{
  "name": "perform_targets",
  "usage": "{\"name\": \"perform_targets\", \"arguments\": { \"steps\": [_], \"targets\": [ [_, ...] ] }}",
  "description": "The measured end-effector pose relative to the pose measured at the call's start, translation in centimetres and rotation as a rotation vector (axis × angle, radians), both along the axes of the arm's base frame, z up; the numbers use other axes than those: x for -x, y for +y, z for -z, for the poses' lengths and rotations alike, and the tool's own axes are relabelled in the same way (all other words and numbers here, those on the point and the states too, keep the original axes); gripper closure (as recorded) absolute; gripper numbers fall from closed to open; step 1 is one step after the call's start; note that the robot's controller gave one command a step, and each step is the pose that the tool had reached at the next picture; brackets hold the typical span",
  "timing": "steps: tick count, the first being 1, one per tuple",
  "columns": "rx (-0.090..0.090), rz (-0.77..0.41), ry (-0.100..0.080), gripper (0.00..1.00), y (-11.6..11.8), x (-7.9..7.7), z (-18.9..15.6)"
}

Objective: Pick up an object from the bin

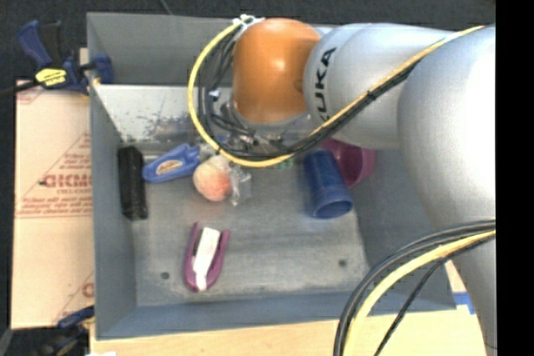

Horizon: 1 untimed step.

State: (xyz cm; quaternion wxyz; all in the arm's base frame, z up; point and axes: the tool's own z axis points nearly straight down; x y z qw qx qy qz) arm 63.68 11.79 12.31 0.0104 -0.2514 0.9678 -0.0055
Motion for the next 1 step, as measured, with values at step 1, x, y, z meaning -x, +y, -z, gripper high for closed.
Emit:
{"name": "perform_targets", "arguments": {
  "steps": [1],
  "targets": [
    [-0.011,0.203,0.0,1.0,0.33,-0.71,-9.65]
  ]
}}
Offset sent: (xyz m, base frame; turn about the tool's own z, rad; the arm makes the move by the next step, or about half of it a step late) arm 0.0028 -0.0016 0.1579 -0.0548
